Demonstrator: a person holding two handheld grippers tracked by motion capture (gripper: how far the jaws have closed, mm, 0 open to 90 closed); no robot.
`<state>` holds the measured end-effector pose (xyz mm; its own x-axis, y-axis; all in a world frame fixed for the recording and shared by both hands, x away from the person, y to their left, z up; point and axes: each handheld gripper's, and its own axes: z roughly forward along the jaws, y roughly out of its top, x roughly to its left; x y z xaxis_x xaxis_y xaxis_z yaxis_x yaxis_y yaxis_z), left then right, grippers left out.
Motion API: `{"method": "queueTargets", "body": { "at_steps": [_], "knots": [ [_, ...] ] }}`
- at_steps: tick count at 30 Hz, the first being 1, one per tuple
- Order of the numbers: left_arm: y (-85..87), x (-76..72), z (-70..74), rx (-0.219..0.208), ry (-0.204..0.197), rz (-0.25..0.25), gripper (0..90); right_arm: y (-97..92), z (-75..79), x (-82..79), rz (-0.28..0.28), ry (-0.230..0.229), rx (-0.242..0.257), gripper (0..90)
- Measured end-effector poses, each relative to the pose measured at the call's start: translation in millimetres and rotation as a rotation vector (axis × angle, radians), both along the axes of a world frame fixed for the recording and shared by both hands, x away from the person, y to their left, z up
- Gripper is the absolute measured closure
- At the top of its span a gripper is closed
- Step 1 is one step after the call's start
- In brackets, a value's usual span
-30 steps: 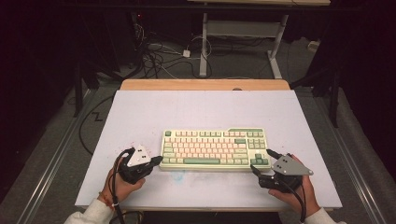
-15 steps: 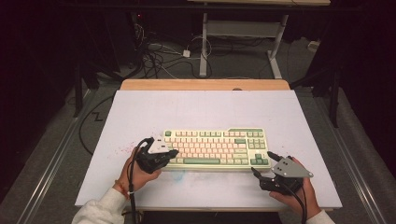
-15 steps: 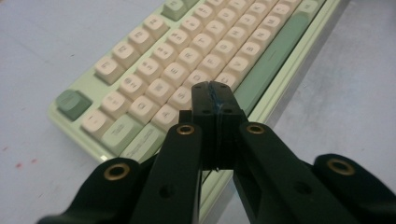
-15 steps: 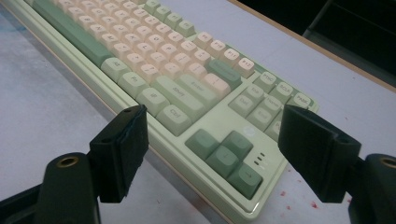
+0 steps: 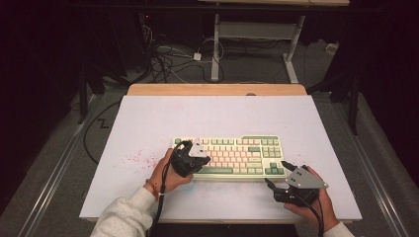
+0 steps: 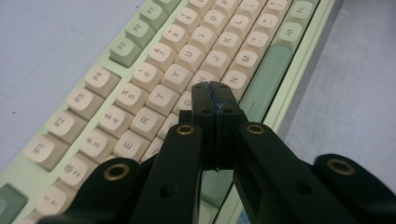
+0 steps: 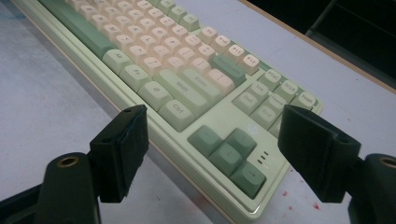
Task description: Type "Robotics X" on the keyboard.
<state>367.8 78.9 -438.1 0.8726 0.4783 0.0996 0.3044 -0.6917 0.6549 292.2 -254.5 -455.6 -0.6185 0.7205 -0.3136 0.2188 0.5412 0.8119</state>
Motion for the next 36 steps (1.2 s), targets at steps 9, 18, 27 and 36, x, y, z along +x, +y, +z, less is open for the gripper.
{"method": "queueTargets", "body": {
  "at_steps": [9,18,27,36],
  "knots": [
    [-13.6,5.5,-6.3,0.029,0.012,-0.017,87.4,0.7,-1.3,0.6,0.006,0.005,-0.007,24.8],
    [-18.8,7.7,-9.6,0.043,0.011,-0.021,87.2,2.0,-3.1,0.9,0.010,0.016,-0.020,25.1],
    [-21.5,6.7,-11.9,0.073,-0.009,-0.025,87.3,2.5,-3.3,0.8,0.015,0.019,-0.028,25.1],
    [-5.7,0.8,3.5,0.021,-0.078,-0.013,84.3,0.8,-1.8,0.3,0.012,0.013,-0.022,25.1]
  ]
}}
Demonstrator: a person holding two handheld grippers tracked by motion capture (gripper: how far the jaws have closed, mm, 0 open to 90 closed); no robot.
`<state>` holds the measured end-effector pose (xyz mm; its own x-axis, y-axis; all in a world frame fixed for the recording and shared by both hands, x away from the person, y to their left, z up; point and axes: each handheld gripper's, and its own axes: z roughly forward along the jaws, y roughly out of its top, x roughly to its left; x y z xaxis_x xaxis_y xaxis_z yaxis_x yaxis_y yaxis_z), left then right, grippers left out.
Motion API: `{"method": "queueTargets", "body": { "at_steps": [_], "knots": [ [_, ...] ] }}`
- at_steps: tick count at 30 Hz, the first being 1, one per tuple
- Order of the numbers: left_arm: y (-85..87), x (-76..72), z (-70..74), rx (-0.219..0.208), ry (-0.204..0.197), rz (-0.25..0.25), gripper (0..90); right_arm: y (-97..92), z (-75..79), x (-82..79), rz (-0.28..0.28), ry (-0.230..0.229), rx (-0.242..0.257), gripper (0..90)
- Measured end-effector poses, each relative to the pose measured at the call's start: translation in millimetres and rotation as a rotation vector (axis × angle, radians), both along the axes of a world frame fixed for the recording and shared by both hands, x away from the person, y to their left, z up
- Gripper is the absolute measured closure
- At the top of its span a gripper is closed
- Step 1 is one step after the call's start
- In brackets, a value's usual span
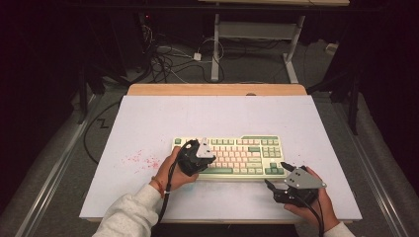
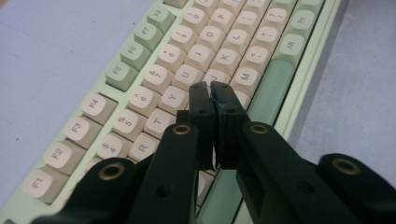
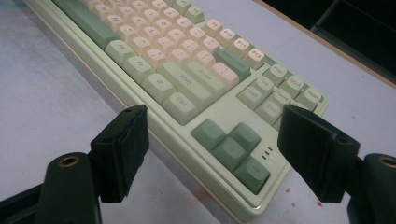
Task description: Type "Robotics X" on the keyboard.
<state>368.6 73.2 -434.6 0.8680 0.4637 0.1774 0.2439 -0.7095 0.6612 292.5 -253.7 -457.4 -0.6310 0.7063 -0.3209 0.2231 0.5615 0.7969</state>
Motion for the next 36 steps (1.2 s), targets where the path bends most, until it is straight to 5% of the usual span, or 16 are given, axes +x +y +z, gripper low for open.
{"method": "queueTargets", "body": {
  "at_steps": [12,25,36],
  "knots": [
    [23.3,-3.2,3.0,-0.024,-0.072,0.027,70.1,-0.2,0.2,0.2,0.000,0.002,0.001,25.0],
    [45.2,-14.8,1.8,-0.079,-0.161,0.097,23.0,-1.1,0.4,1.1,-0.006,0.006,0.004,25.3],
    [73.2,-30.1,-5.8,-0.070,-0.202,0.134,17.3,-0.8,1.0,1.5,0.002,0.024,0.015,32.3]
  ]
}}
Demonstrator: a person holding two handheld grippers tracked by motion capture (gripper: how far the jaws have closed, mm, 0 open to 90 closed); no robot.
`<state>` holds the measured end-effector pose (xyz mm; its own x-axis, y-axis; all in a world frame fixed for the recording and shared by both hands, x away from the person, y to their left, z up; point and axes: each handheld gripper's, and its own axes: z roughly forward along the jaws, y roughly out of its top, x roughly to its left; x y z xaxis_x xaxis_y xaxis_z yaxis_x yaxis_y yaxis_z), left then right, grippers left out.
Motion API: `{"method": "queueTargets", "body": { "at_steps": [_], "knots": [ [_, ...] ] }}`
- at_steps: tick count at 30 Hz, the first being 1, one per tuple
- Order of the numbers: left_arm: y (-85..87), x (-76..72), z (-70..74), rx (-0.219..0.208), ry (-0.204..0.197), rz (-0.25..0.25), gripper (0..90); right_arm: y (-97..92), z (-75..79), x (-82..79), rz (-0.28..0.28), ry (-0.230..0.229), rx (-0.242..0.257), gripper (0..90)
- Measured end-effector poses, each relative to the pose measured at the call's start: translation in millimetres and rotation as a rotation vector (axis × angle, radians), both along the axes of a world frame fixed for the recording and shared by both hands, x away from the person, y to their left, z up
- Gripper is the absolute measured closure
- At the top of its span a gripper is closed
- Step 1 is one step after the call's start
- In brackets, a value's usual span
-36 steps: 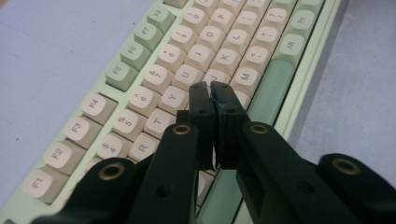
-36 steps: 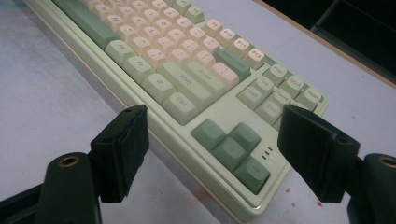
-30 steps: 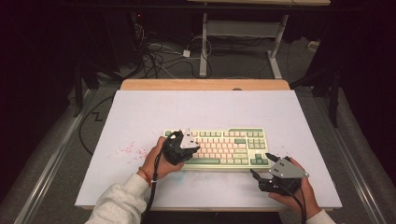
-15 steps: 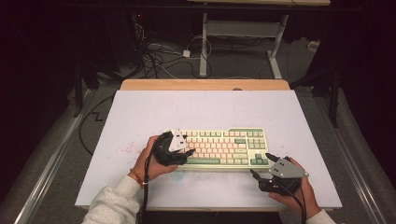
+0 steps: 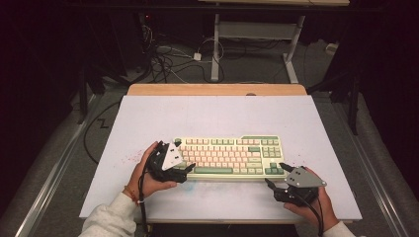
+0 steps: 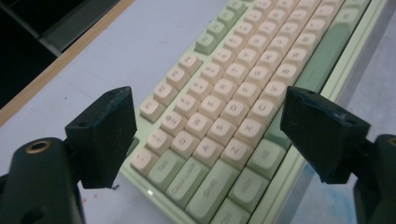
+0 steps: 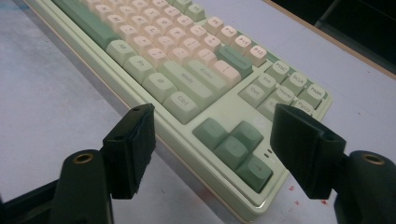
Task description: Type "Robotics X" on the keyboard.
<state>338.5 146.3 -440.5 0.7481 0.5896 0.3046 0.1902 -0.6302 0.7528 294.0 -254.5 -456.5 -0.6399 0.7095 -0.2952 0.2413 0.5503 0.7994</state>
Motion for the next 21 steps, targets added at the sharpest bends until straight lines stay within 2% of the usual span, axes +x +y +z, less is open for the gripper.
{"method": "queueTargets", "body": {
  "at_steps": [5,14,17,21],
  "knots": [
    [13.4,-6.1,-4.5,0.010,0.001,0.028,17.4,-1.3,3.3,0.6,0.033,0.028,0.032,36.1],
    [31.7,-15.1,-14.7,0.028,0.028,0.063,17.3,0.1,7.6,4.2,0.061,0.046,0.028,48.3],
    [36.5,-15.7,-17.4,0.015,0.044,0.069,16.3,2.9,10.3,6.9,0.080,0.056,0.019,55.4],
    [40.9,-17.2,-20.0,0.023,0.051,0.080,16.3,10.2,14.5,13.7,0.099,0.075,0.013,69.7]
  ]
}}
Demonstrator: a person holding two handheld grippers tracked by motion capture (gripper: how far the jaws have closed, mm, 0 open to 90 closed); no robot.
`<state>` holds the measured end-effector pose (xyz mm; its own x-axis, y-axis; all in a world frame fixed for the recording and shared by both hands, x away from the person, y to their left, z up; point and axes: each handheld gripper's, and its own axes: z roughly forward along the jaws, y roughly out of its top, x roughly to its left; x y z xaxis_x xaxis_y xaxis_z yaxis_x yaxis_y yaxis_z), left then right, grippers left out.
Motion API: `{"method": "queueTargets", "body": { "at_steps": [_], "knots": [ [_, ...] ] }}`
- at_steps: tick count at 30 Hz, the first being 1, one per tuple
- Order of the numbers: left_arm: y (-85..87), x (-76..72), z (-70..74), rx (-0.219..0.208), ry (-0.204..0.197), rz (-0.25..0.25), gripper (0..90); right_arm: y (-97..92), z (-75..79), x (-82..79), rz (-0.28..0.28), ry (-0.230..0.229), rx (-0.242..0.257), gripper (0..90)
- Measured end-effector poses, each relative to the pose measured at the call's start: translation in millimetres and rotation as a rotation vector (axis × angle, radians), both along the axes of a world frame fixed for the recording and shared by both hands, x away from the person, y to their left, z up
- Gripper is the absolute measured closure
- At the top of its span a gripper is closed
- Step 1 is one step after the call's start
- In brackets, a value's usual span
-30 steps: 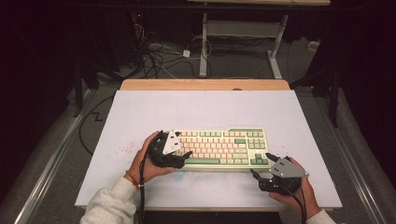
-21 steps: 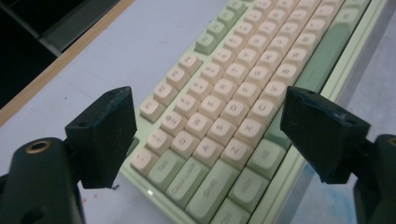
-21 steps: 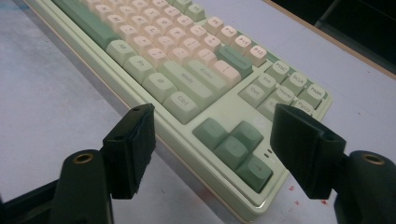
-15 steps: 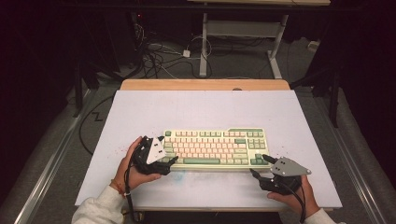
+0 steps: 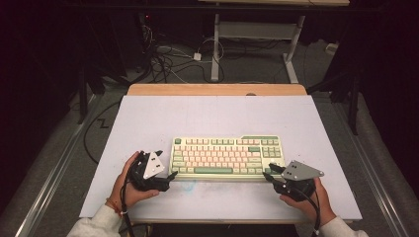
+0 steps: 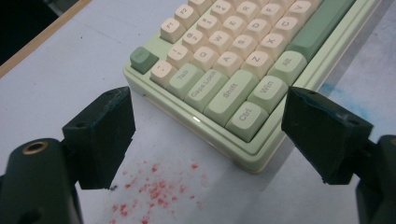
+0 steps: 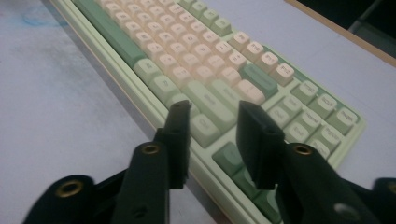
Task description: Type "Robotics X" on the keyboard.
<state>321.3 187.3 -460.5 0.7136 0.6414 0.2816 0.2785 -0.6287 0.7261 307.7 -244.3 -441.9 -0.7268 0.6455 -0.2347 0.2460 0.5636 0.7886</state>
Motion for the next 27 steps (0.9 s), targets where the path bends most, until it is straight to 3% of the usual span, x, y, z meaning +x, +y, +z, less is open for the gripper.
{"method": "queueTargets", "body": {
  "at_steps": [5,11,19,27],
  "knots": [
    [4.1,-2.9,-4.9,0.014,0.012,0.015,16.3,11.1,5.7,11.4,0.023,0.026,-0.002,83.3],
    [6.3,-7.5,-9.7,0.013,0.029,0.019,16.4,26.5,10.8,30.4,0.029,0.042,-0.003,90.0],
    [6.5,-9.0,-11.9,0.012,0.042,0.021,16.4,54.1,12.0,57.7,0.051,0.061,-0.031,90.0],
    [6.2,-8.6,-14.4,0.016,0.057,0.010,16.4,83.6,3.4,75.0,0.078,0.087,-0.064,90.0]
  ]
}}
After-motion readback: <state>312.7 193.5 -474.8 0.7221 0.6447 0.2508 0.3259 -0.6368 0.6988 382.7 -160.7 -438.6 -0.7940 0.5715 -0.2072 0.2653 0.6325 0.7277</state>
